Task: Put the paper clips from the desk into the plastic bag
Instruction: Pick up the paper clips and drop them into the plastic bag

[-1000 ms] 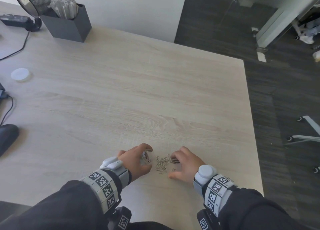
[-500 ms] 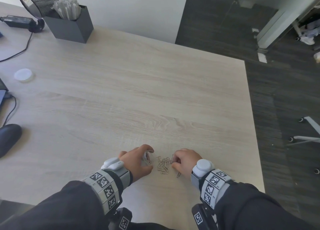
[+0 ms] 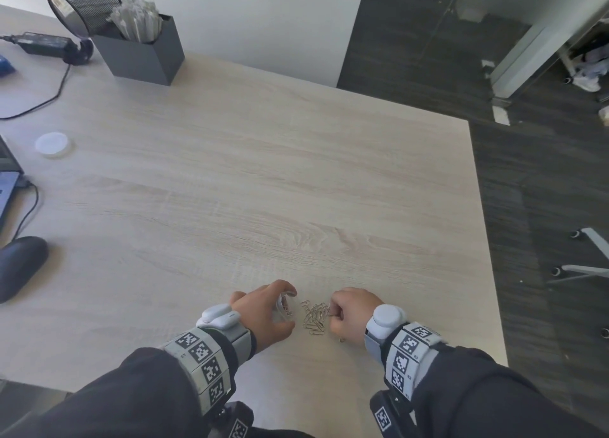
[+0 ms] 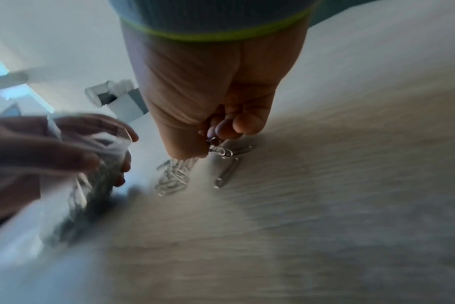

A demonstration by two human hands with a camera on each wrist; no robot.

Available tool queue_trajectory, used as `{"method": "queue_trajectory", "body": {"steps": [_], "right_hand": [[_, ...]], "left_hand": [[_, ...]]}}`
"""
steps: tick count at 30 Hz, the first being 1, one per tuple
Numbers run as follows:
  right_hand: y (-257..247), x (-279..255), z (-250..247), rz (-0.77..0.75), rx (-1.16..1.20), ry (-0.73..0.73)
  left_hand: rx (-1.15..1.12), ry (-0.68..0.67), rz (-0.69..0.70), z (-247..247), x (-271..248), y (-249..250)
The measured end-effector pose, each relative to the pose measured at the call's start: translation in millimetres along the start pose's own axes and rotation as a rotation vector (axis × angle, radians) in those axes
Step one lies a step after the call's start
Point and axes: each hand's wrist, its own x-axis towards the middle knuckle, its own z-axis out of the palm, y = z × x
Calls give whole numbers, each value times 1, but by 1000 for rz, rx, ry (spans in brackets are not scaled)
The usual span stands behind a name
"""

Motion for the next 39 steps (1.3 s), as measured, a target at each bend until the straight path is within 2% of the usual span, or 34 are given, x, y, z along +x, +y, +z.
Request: {"method": "queue_trajectory", "body": {"steps": [4, 8, 12, 15, 20, 22, 30, 39], "right_hand": [[-20, -4, -2, -55, 304, 205], [-43, -1, -5, -210, 374, 192], [-36, 0, -9, -176, 427, 231], [-9, -1, -13, -101, 343, 260], [40, -8, -12, -3, 47, -7], [47, -13, -8, 8, 5, -54], [33, -7, 3, -48, -21, -8], [19, 2, 9, -40, 5, 27]], "left_hand": [[35, 18, 29, 0, 0, 4], [39, 16, 36, 1, 1, 9], [25, -7, 34, 1, 5, 5], [19, -4, 19, 0, 5, 3], [2, 2, 30, -5, 2, 6], [0, 0, 29, -4, 2, 5], [8, 24, 44, -10, -1, 12], [-15, 25, 39, -10, 0, 12]]}}
